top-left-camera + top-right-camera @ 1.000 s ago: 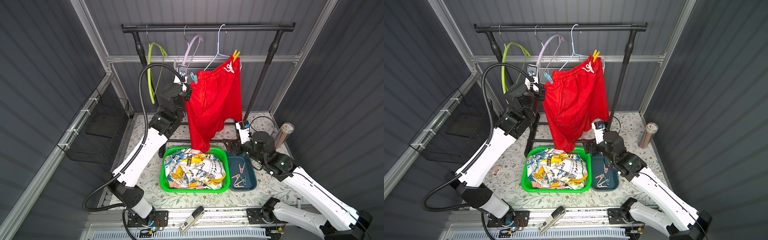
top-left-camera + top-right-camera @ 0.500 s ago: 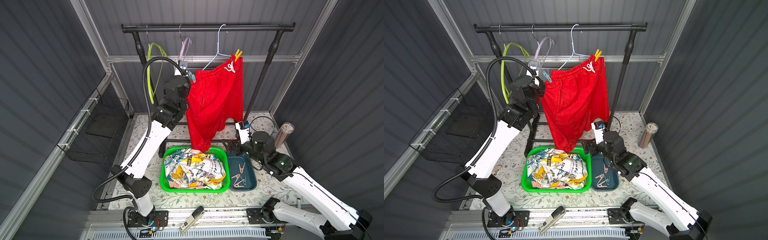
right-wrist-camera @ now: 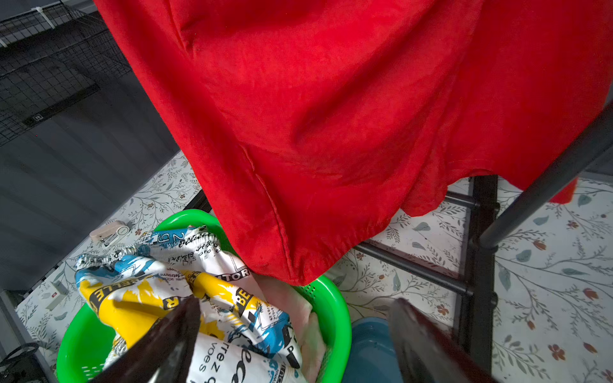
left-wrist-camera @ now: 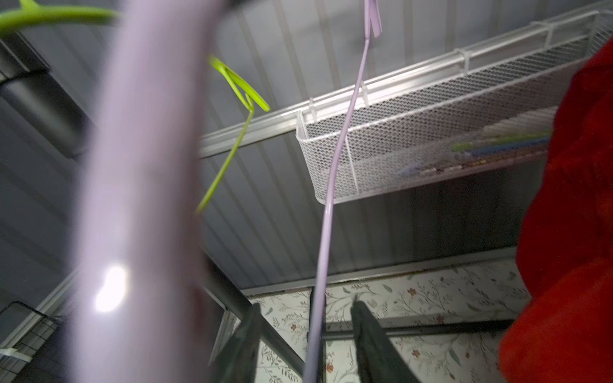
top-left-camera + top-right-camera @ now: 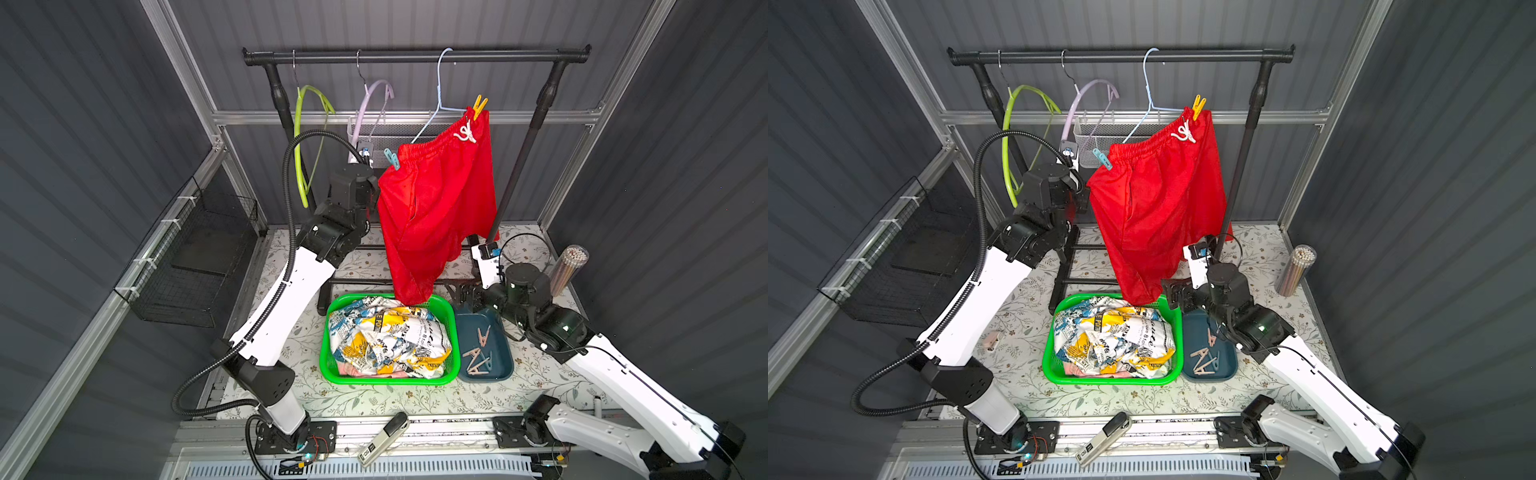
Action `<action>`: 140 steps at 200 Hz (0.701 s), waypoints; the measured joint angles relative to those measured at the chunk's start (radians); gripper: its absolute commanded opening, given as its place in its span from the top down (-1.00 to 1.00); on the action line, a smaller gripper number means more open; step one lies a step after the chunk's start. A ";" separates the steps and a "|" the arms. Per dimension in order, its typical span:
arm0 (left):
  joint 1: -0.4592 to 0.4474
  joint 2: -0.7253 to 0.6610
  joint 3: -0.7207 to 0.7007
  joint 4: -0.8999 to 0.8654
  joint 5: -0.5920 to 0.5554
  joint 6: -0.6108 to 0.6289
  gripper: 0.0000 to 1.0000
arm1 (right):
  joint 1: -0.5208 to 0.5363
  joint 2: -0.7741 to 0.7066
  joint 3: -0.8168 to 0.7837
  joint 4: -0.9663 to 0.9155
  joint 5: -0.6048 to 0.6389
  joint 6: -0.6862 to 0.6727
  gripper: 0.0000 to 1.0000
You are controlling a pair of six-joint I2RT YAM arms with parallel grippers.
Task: Remove the clothespins securing shorts to the hanger
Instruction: Place the hanger on the clothesline, then pick up the hanger from the clothesline.
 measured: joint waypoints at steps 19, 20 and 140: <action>0.000 -0.066 -0.077 -0.049 0.045 -0.035 -0.06 | 0.000 0.000 0.000 0.000 -0.005 0.000 -0.82; 0.000 -0.069 -0.080 -0.051 0.048 -0.037 -0.06 | 0.000 0.000 0.000 0.000 -0.005 0.000 -0.82; -0.006 -0.319 -0.275 -0.282 0.251 -0.195 -0.25 | 0.000 0.012 0.001 -0.008 -0.053 0.046 -0.89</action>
